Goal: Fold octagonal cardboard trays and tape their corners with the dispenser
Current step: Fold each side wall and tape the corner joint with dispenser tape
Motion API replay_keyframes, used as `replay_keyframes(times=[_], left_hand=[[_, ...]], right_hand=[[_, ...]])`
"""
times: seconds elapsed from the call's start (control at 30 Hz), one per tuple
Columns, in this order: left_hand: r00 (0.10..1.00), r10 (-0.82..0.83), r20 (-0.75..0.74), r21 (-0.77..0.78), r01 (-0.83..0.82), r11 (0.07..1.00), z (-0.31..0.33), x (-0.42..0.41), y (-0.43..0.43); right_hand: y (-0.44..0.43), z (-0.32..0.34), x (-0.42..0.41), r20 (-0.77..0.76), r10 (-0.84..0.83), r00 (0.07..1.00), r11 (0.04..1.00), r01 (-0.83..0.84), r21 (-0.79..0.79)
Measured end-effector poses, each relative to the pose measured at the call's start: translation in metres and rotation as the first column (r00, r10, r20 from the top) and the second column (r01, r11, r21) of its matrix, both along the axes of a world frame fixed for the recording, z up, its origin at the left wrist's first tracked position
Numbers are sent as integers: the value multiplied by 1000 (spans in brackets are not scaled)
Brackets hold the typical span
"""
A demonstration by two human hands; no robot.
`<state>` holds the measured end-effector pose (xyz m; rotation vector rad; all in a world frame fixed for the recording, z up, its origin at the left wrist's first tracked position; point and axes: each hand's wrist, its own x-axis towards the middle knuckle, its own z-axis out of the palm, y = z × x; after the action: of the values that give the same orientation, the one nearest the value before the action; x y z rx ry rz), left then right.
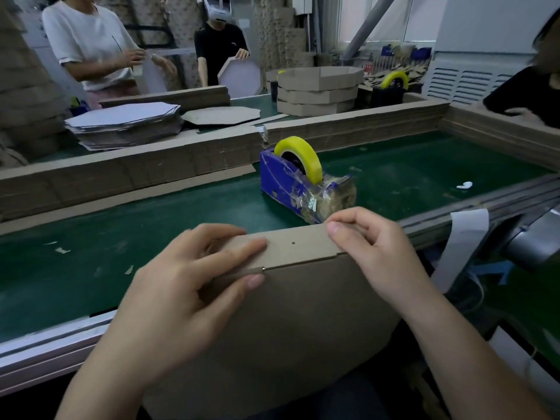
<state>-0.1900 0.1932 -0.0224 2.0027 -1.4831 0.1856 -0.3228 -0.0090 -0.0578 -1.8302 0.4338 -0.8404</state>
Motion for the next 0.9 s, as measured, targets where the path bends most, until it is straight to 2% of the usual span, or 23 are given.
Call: replay_keyframes(times=[0.07, 0.13, 0.33, 0.47, 0.53, 0.6, 0.67, 0.7, 0.8, 0.9], left_hand=[[991, -39, 127, 97, 27, 995, 9, -5, -12], [984, -54, 173, 152, 27, 988, 13, -10, -23], [986, -53, 158, 128, 33, 991, 9, -7, -26], [966, -56, 253, 128, 24, 992, 5, -3, -25], [953, -57, 298, 141, 15, 990, 4, -1, -24], [946, -59, 318, 153, 10, 988, 4, -1, -24], [948, -59, 313, 153, 11, 988, 4, -2, -27], [949, -58, 309, 149, 12, 989, 4, -3, -28], [955, -57, 291, 136, 18, 991, 3, -5, -30], [955, -62, 290, 124, 26, 992, 1, -4, -28]], right_hand=[[5, 0, 4, 10, 26, 1000, 1000, -26, 12], [6, 1, 7, 21, 32, 999, 999, -33, 25], [3, 0, 8, -23, 44, 999, 999, -43, 18], [-2, 7, 6, -41, 80, 996, 997, -79, 25], [-18, 14, 8, -15, 9, 1000, 999, -9, 38], [-45, 22, 20, -14, -145, 989, 989, 145, -14], [-77, 28, 39, -118, -301, 946, 948, 283, -148], [-92, 31, 49, -212, -340, 916, 933, 301, -195], [-121, 31, 73, -473, -271, 838, 961, 208, -181], [-131, 31, 81, -578, -190, 793, 981, 178, -79]])
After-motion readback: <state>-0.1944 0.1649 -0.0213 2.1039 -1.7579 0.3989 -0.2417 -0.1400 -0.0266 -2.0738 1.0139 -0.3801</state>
